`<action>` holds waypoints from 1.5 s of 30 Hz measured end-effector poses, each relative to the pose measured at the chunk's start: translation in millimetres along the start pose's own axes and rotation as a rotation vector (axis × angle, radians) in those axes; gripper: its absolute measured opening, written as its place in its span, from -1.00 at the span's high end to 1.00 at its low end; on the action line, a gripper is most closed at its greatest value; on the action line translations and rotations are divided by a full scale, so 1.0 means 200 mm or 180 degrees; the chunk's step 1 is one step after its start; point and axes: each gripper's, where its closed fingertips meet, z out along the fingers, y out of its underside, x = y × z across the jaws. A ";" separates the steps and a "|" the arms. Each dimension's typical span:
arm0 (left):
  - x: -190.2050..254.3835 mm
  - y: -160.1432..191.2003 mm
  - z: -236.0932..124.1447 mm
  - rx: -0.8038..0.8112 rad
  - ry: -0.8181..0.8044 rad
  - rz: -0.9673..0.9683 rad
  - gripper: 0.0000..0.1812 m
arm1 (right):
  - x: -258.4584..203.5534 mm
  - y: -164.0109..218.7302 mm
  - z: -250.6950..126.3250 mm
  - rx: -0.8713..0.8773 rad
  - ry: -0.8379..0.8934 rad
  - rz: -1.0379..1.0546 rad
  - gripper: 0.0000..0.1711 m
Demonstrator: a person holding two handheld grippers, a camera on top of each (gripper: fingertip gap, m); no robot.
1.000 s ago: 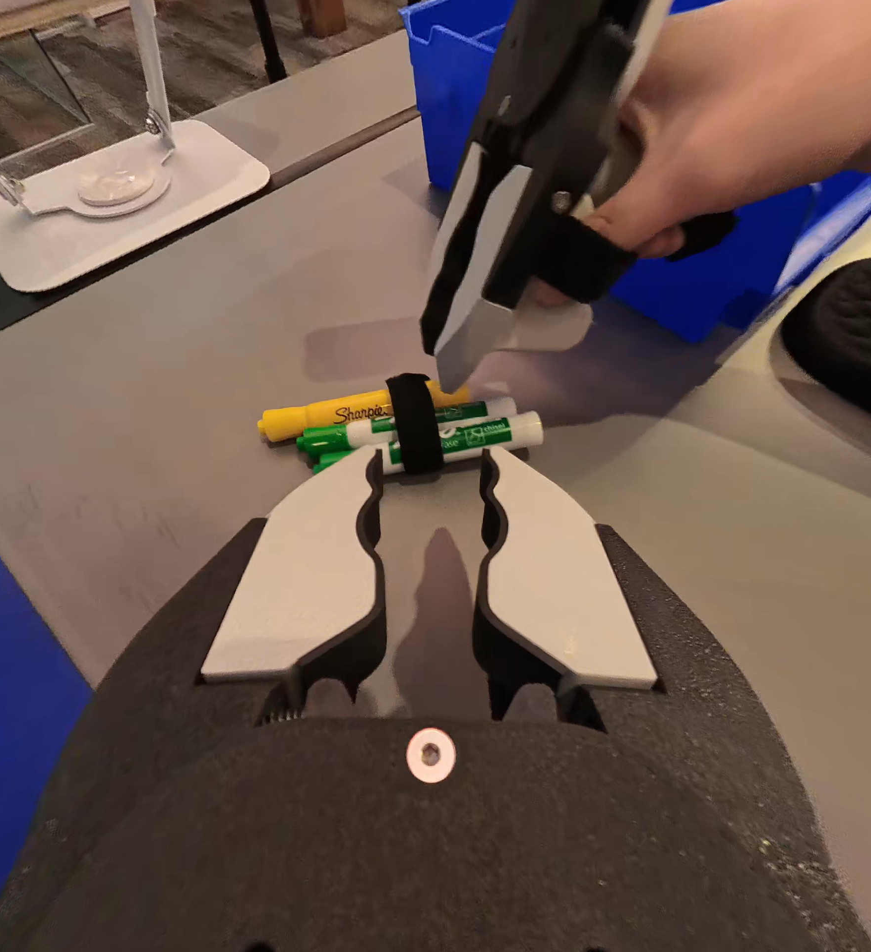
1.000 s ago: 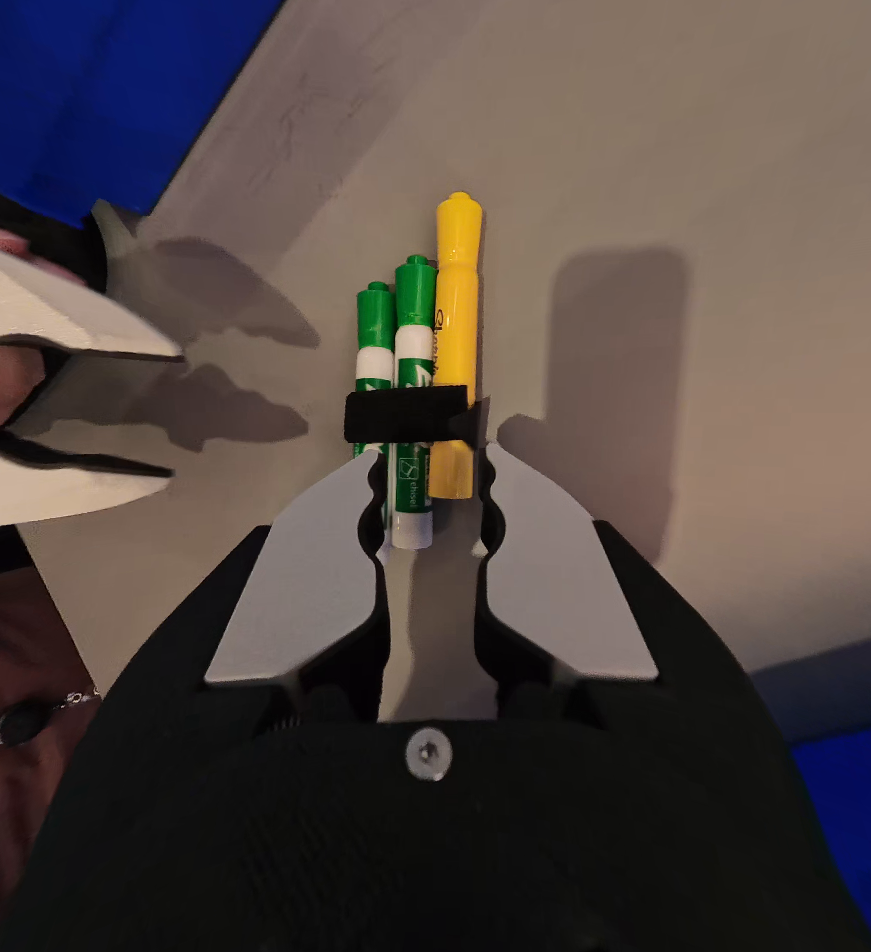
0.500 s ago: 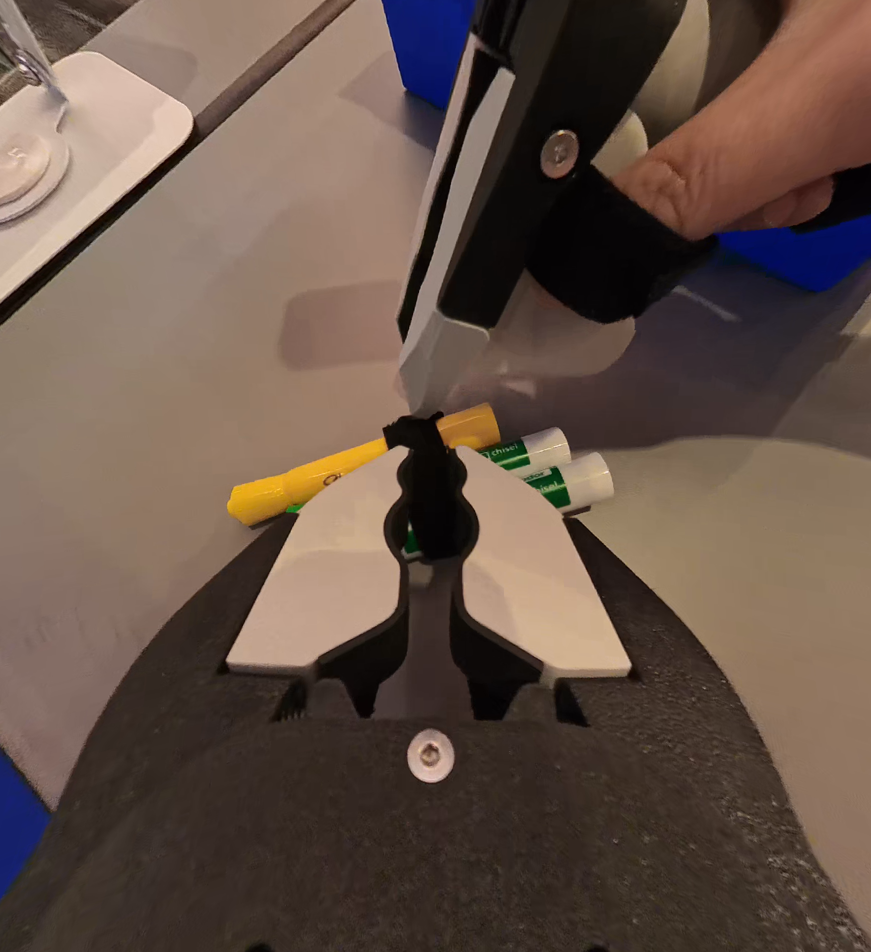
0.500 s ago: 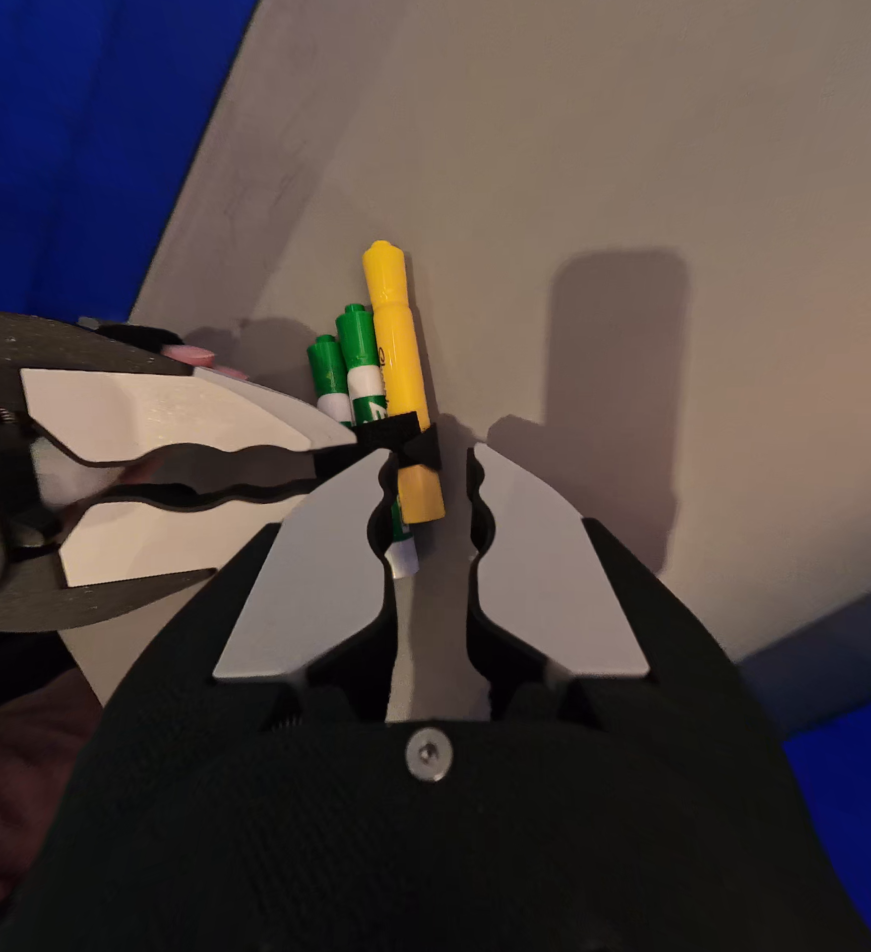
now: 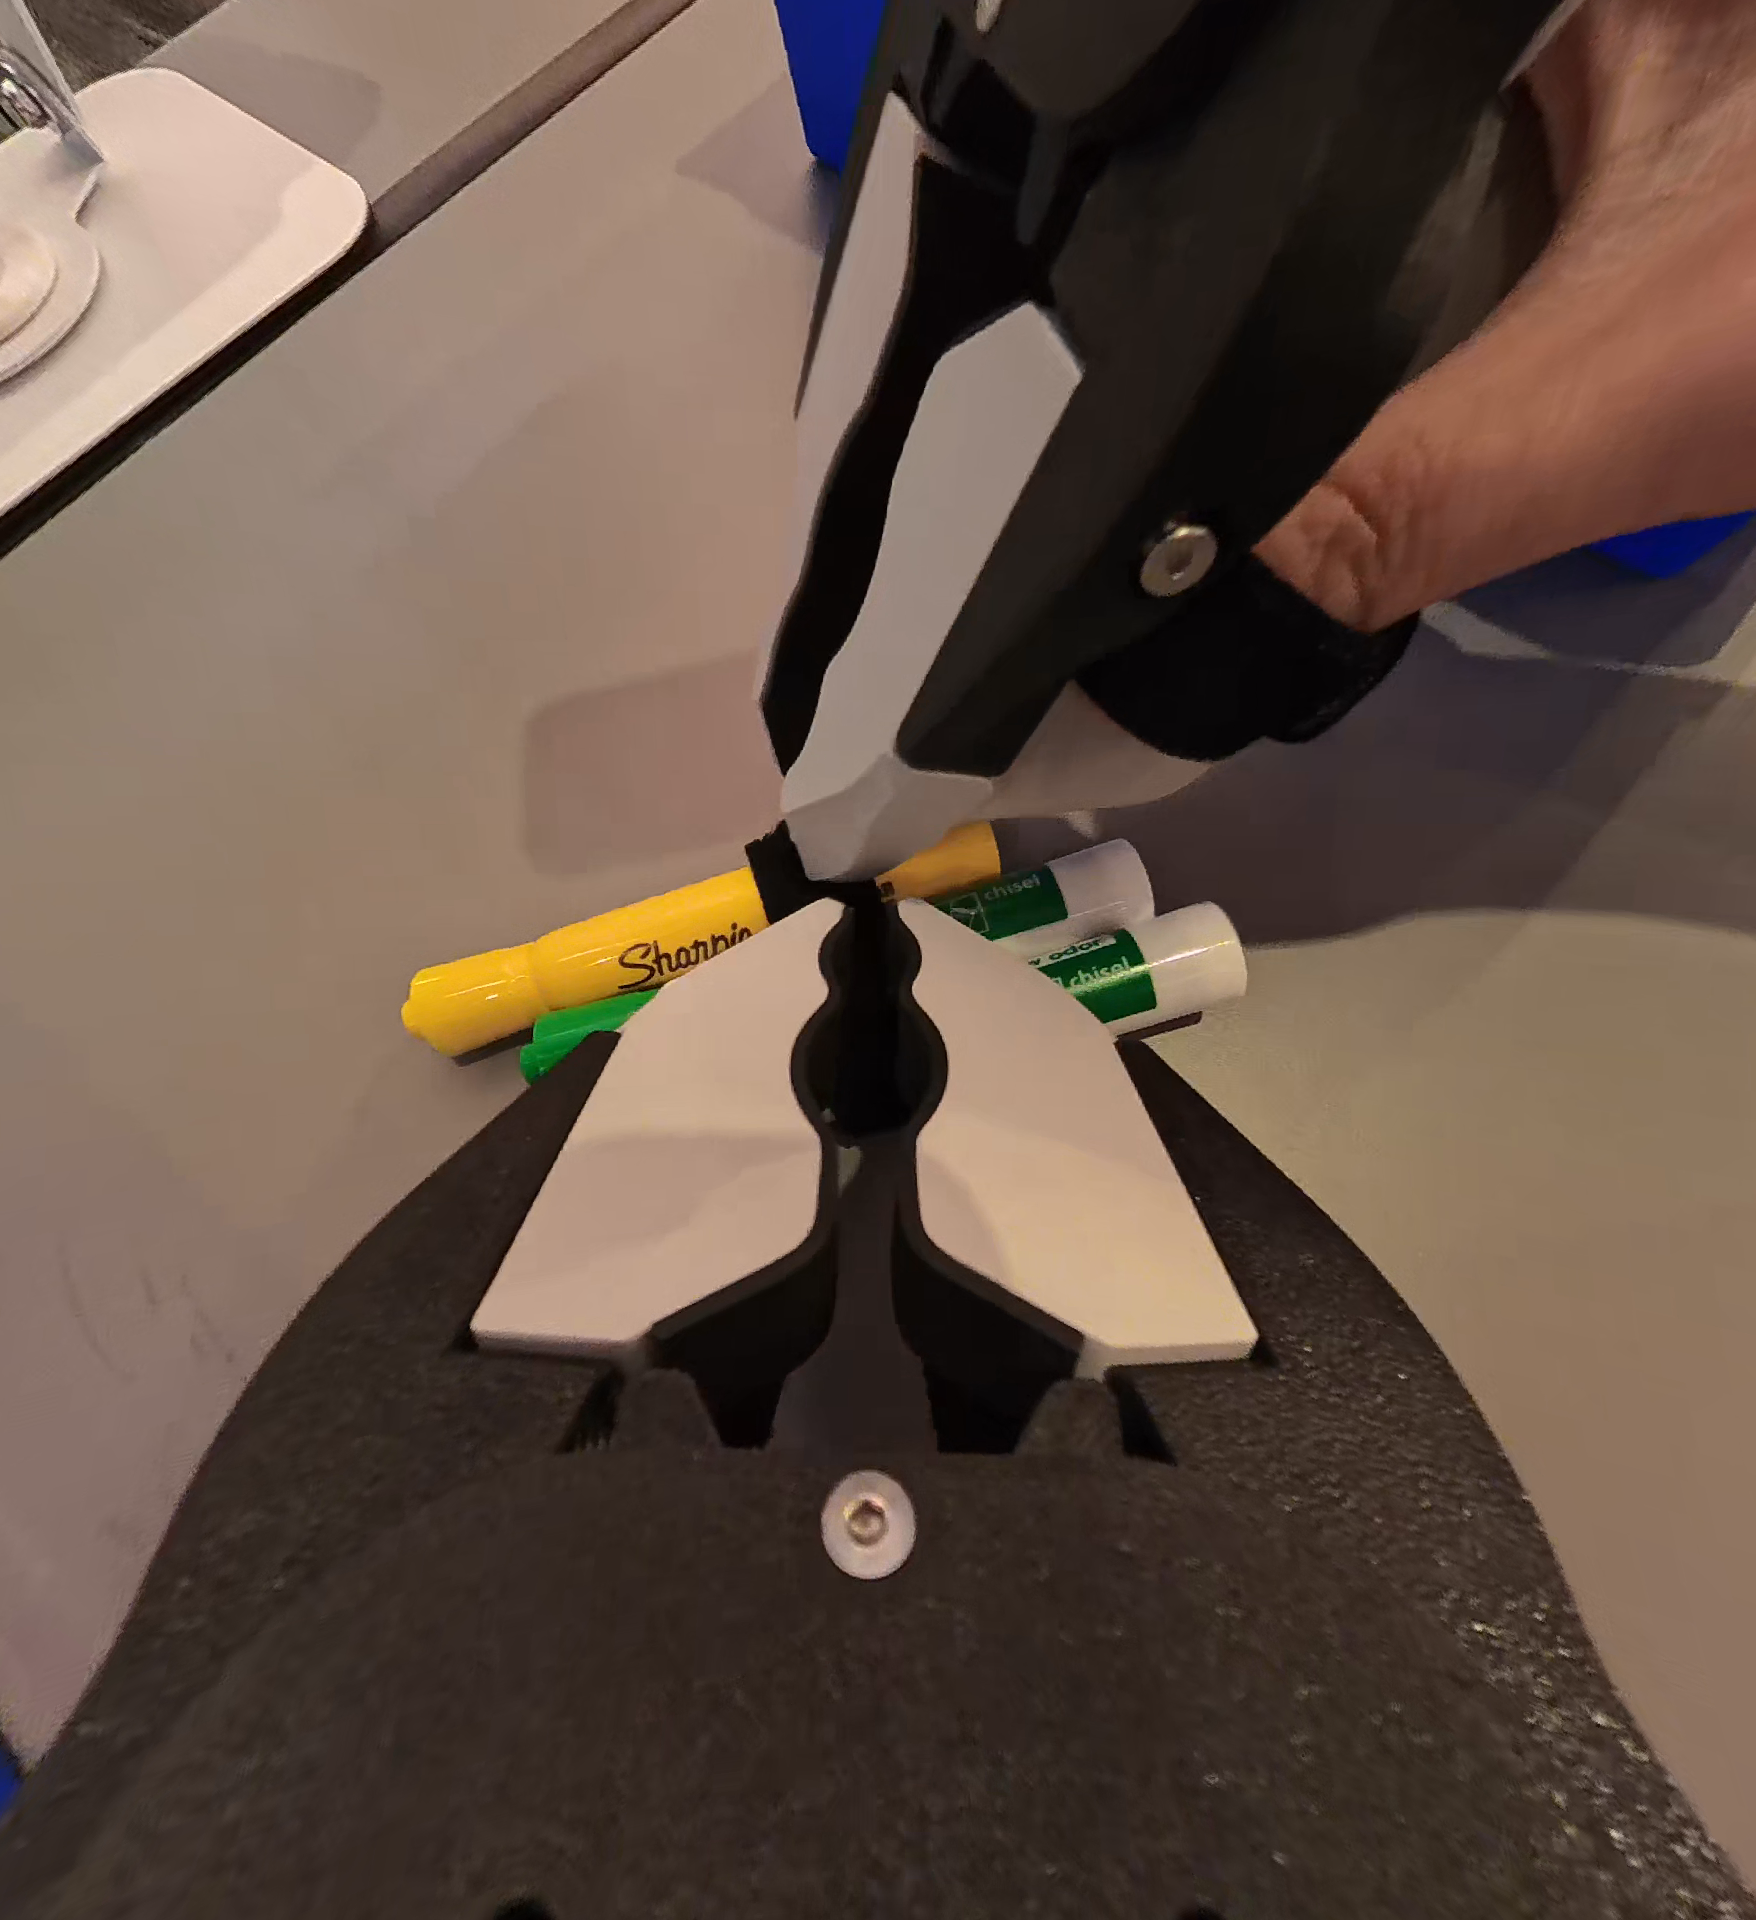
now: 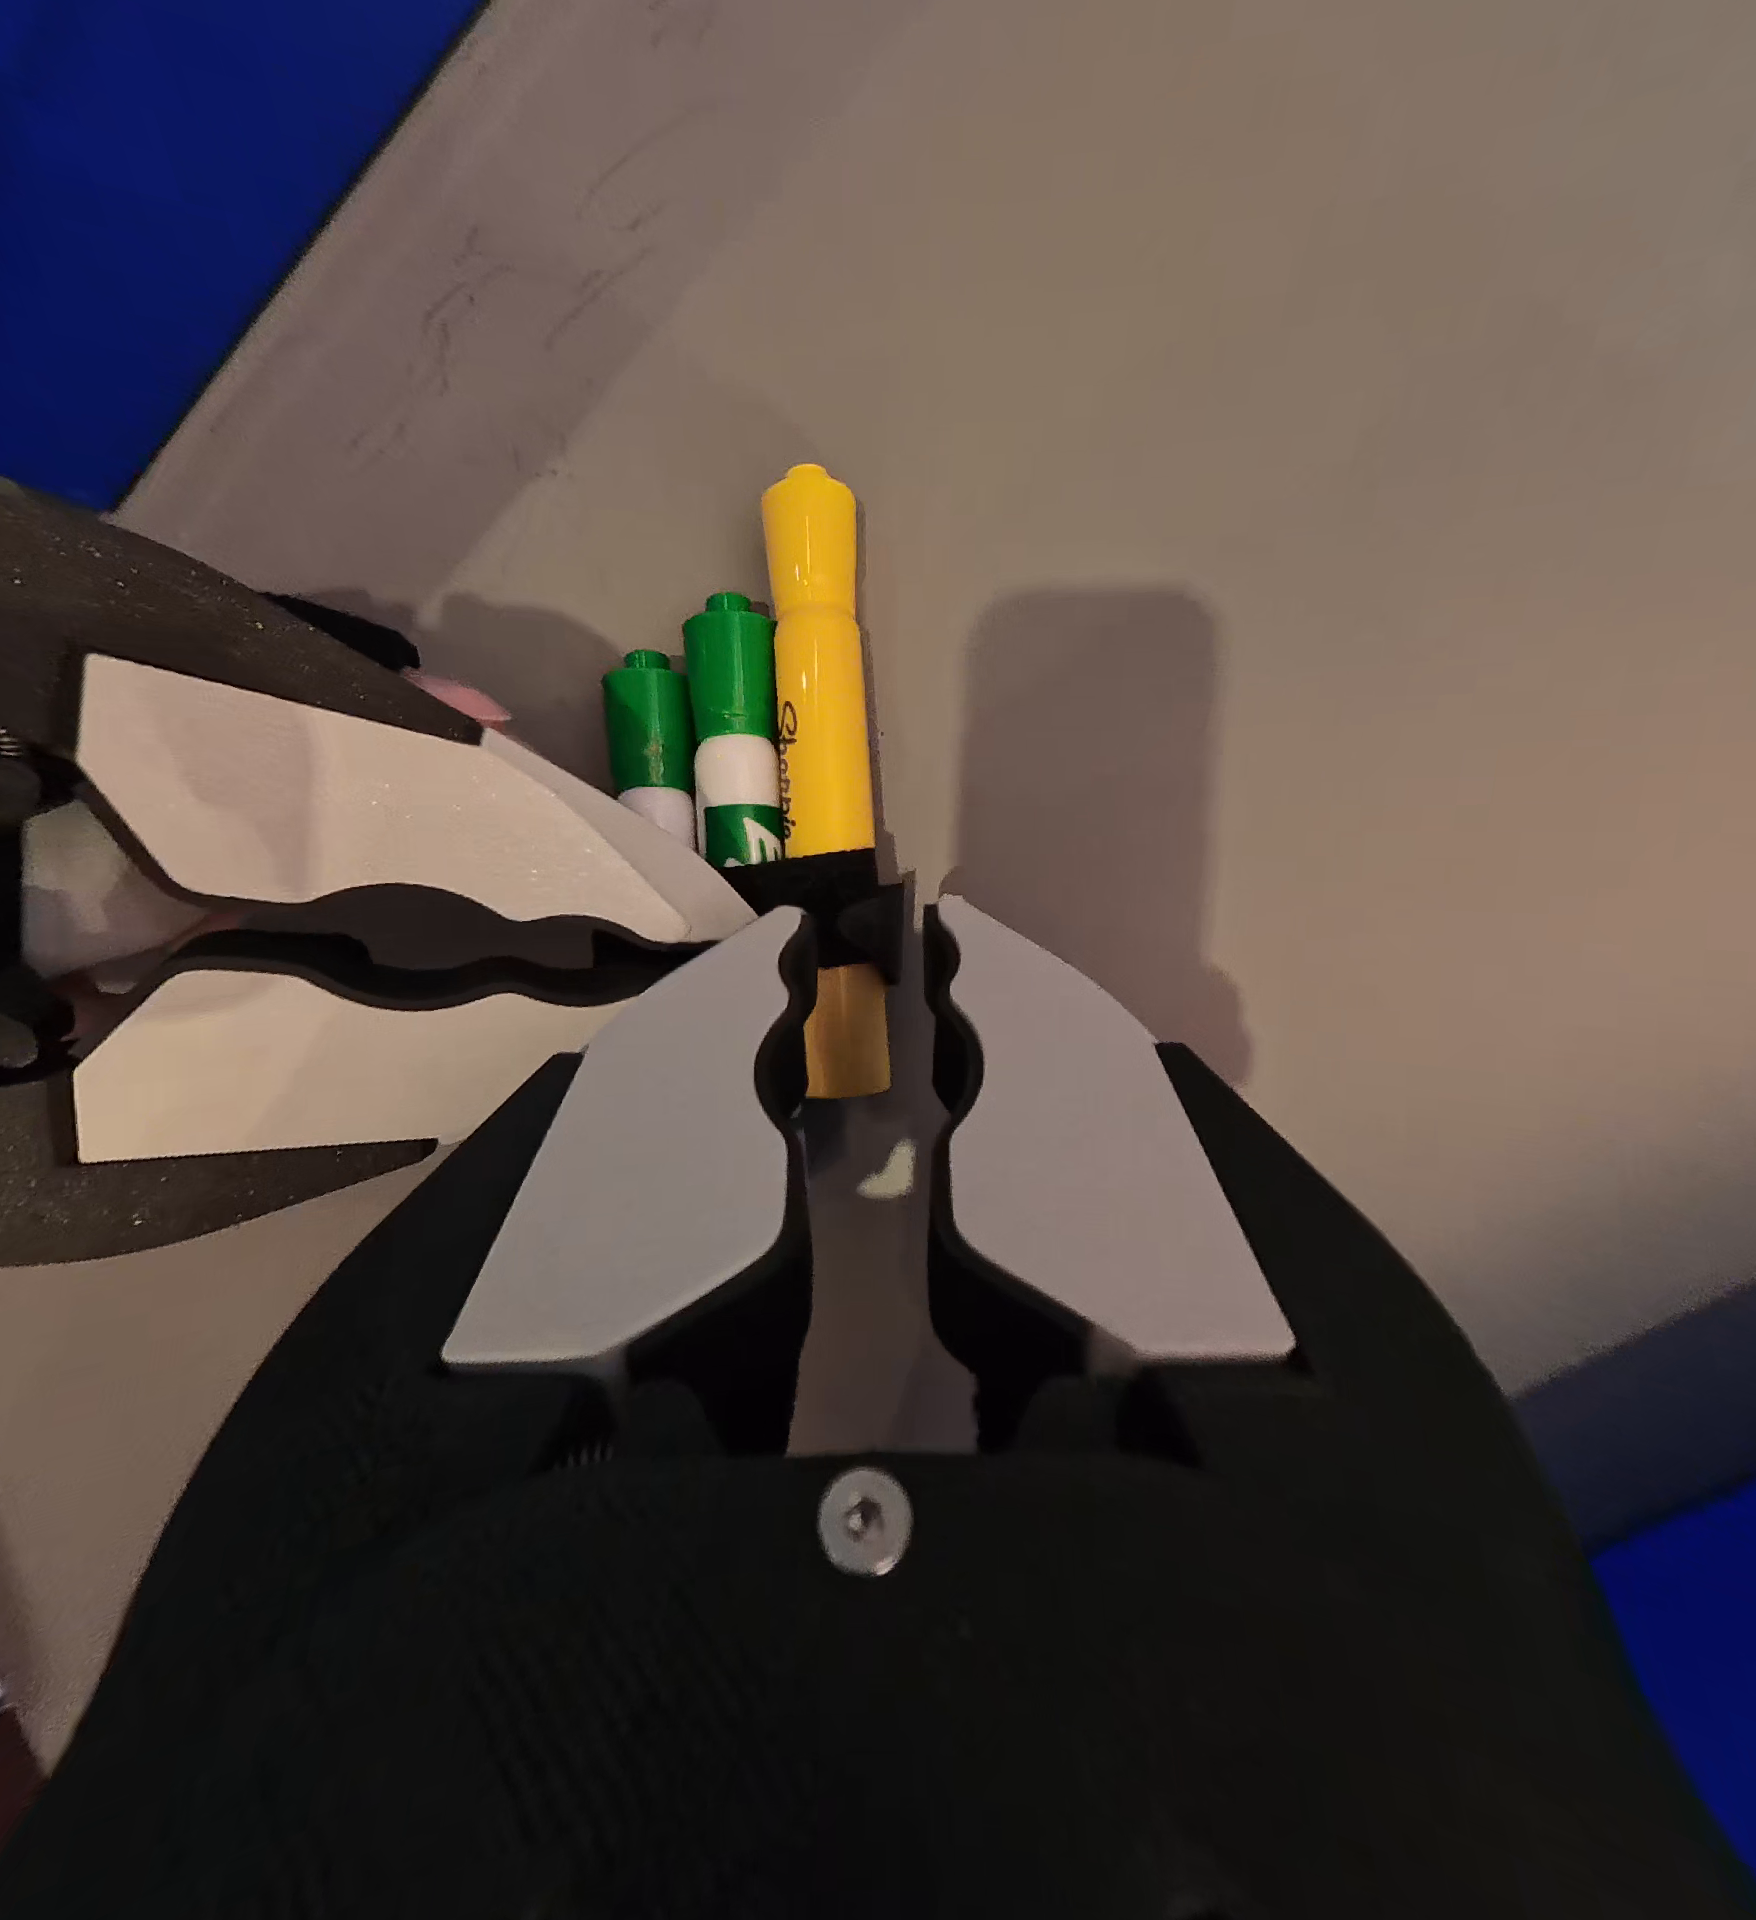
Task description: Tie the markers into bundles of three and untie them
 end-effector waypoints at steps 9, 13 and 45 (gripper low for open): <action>0.00 0.00 0.01 -0.0063 -0.0190 0.0143 1.00 | 0.00 0.00 0.00 -0.0211 -0.0079 0.0034 0.97; 0.00 -0.01 0.02 -0.0105 -0.0194 0.0111 1.00 | 0.01 0.01 0.00 -0.0264 -0.0112 0.0131 0.98; 0.01 0.06 -0.05 0.0023 -0.0252 0.0101 1.00 | 0.08 0.00 -0.06 -0.0181 0.0045 0.0534 0.99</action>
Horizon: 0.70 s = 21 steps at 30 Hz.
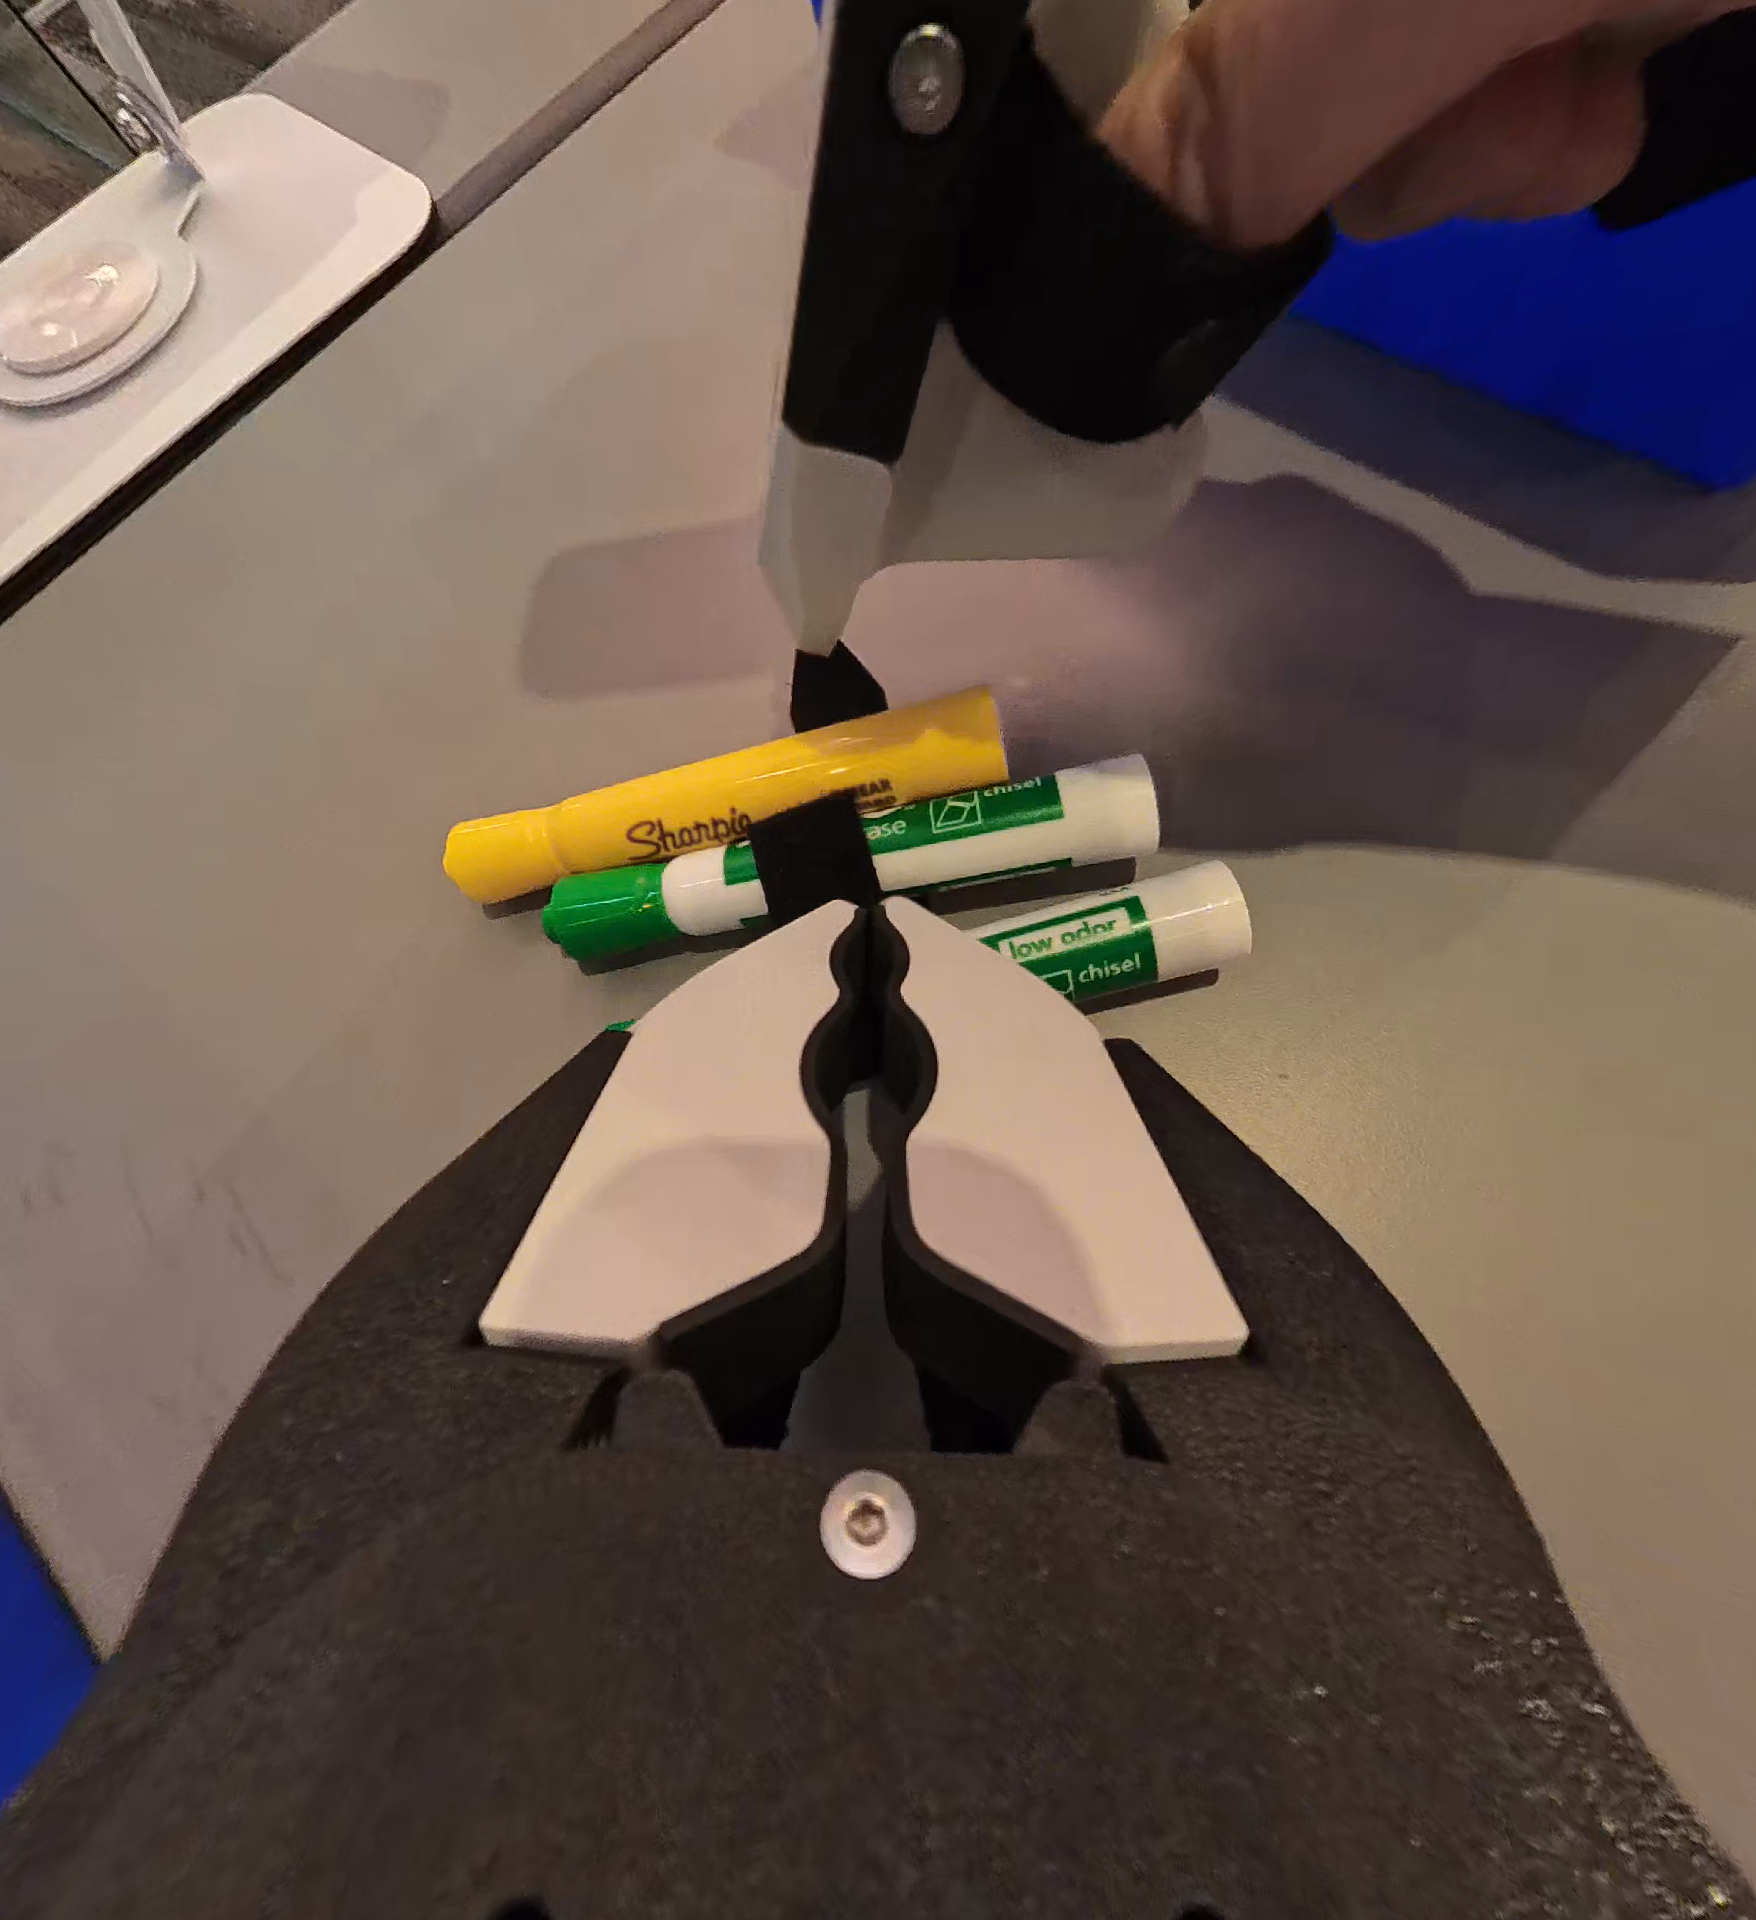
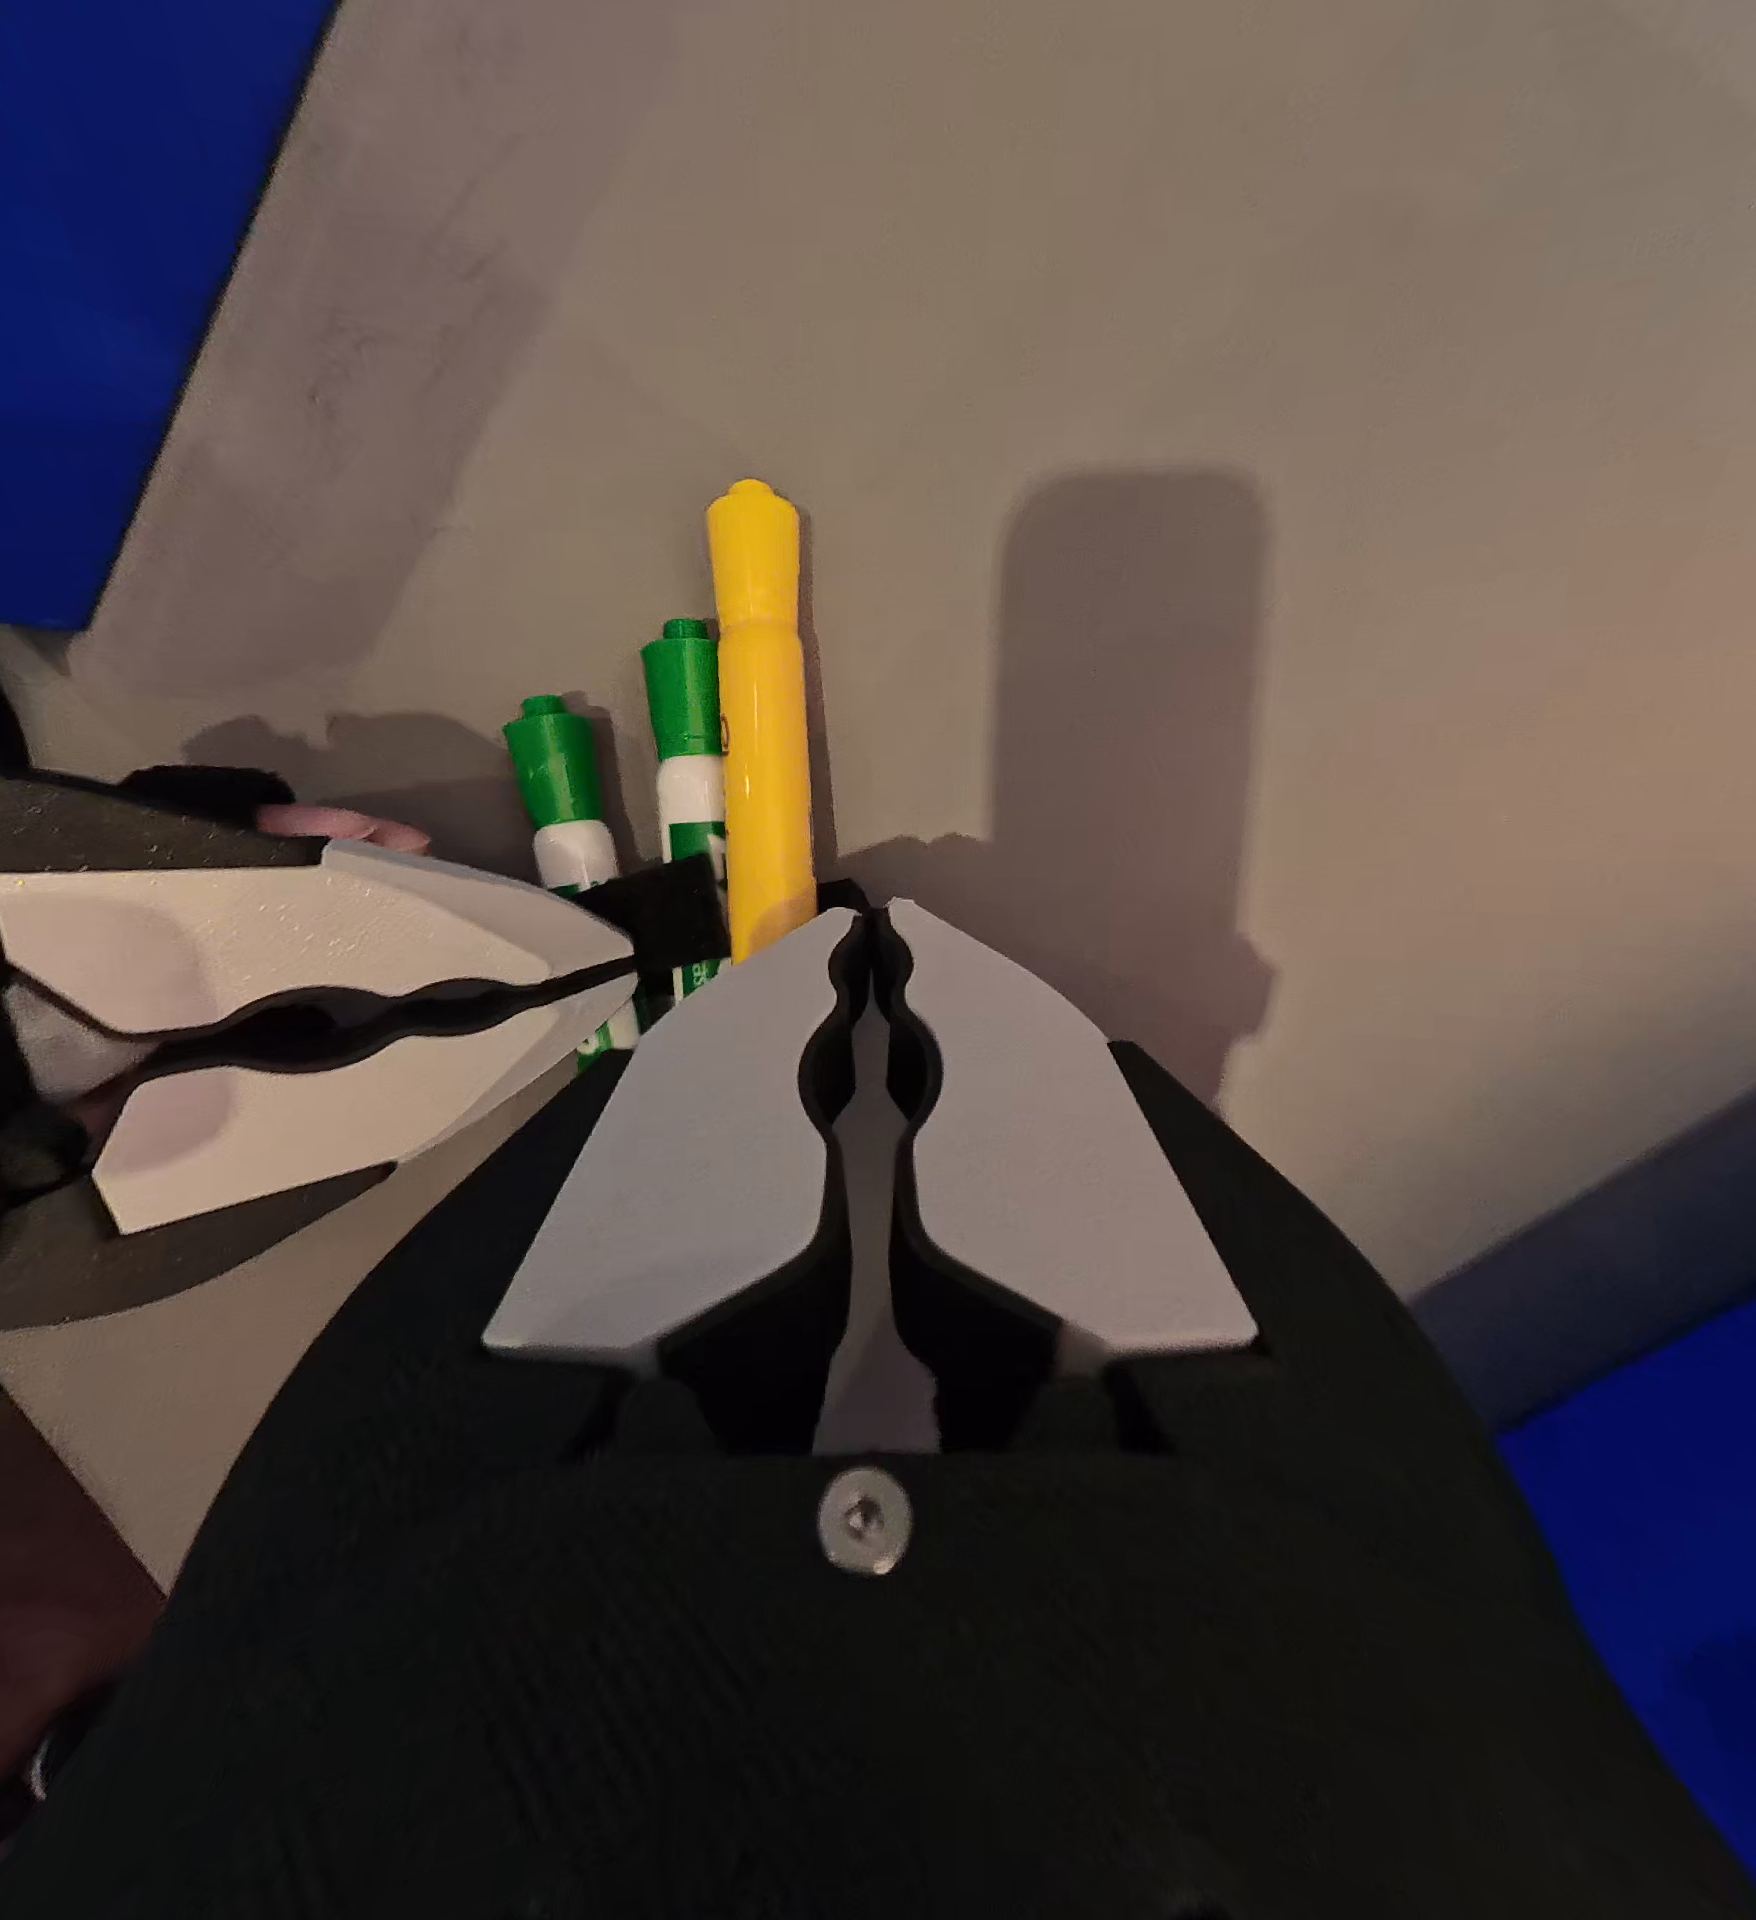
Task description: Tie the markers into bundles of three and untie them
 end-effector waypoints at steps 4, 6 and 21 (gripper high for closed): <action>-0.02 -0.01 -0.02 0.0078 -0.0086 -0.0022 1.00 | 0.00 0.02 0.01 -0.0082 0.0045 -0.0052 0.99; -0.02 -0.03 -0.04 0.0113 -0.0083 -0.0015 0.99 | 0.01 0.03 0.02 -0.0111 0.0048 -0.0054 0.99; -0.09 -0.24 -0.11 0.0358 0.0661 -0.0863 1.00 | 0.01 0.03 0.04 -0.0037 0.0017 -0.0087 0.99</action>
